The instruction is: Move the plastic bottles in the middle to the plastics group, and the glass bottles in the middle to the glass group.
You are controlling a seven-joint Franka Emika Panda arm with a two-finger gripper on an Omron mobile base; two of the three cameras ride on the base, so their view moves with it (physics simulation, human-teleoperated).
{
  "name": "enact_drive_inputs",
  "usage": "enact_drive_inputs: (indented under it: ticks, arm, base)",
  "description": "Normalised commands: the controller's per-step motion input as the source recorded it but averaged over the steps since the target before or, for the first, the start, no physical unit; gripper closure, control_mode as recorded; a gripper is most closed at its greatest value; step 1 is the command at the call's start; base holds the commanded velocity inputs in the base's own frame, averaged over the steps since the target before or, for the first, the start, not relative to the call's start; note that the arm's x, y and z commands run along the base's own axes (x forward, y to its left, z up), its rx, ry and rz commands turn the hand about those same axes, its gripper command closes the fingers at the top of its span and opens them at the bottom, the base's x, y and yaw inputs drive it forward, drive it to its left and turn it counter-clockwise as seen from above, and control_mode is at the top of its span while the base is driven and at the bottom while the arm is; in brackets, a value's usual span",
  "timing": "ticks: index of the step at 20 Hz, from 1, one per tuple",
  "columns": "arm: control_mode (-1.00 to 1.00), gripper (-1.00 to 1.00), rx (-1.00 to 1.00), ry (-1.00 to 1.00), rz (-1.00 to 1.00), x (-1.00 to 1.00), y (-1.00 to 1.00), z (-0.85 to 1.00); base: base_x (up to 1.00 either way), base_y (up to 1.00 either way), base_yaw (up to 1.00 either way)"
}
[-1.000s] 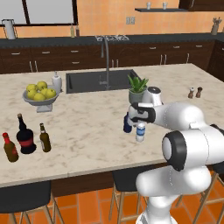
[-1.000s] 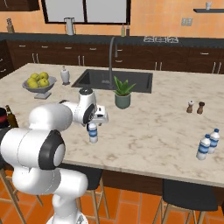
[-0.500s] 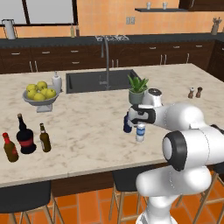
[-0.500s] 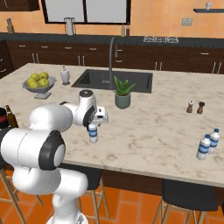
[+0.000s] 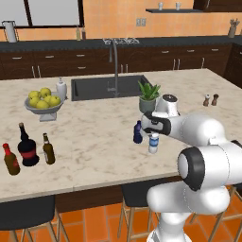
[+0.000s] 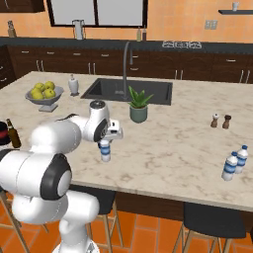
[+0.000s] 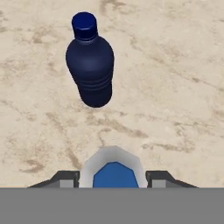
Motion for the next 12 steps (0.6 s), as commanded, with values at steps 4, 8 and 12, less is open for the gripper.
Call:
enact_drive_inputs:
  ticks: [4,8,12]
  arm:
    - [-1.00,1.00,0.00,0.00,-0.07,-0.38,-0.57,0.36]
    - [-1.00,1.00,0.00,0.00,-0.13,-0.17,-0.93,0.25]
    - [-1.00,1.00,0.00,0.00,-0.16,-0.01,-1.00,0.10]
  base:
    - [0.00,0.00,0.00]
    - [0.00,0.00,0.00]
    - [0.00,0.00,0.00]
